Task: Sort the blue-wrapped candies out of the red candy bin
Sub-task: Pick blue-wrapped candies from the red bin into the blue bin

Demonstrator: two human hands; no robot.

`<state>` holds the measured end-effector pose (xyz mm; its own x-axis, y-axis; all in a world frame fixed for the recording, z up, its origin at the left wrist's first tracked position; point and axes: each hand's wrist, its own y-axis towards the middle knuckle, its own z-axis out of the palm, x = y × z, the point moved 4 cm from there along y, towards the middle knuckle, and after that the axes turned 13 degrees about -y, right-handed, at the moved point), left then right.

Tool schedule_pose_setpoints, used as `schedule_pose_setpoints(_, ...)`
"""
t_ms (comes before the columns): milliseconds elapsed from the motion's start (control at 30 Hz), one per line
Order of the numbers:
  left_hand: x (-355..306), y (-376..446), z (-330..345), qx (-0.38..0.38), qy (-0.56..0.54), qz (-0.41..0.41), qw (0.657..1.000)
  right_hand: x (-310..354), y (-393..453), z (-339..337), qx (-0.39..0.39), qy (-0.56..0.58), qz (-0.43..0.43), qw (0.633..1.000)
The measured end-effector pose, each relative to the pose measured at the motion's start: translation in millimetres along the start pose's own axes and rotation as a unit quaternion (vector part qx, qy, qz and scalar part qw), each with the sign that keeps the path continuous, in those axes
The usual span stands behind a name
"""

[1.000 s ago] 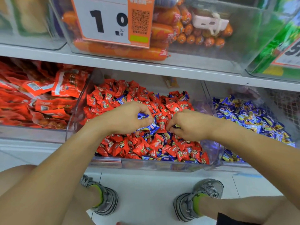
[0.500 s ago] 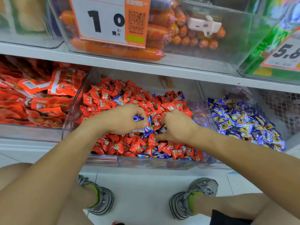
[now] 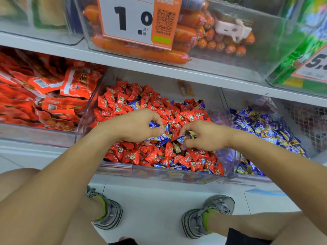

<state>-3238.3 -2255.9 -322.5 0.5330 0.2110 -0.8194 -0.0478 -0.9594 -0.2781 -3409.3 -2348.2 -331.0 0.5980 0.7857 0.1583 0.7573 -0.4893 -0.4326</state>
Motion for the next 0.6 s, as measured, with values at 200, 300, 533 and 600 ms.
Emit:
schedule_pose_setpoints(200,2,2,1,0.014,0.003,-0.016,1.0,11,5,3,0.037,-0.089,-0.037,0.995)
schedule_pose_setpoints(300,2,2,1,0.013,0.006,-0.015,1.0,15,11,7,0.028,-0.175,-0.058,0.982)
schedule_pose_setpoints(533,7,1,1,0.004,-0.006,-0.01,1.0,11,15,5,-0.038,-0.189,-0.042,0.98)
schedule_pose_setpoints(600,7,1,3,0.005,-0.005,-0.01,1.0,8,14,8,-0.069,-0.17,-0.037,0.982)
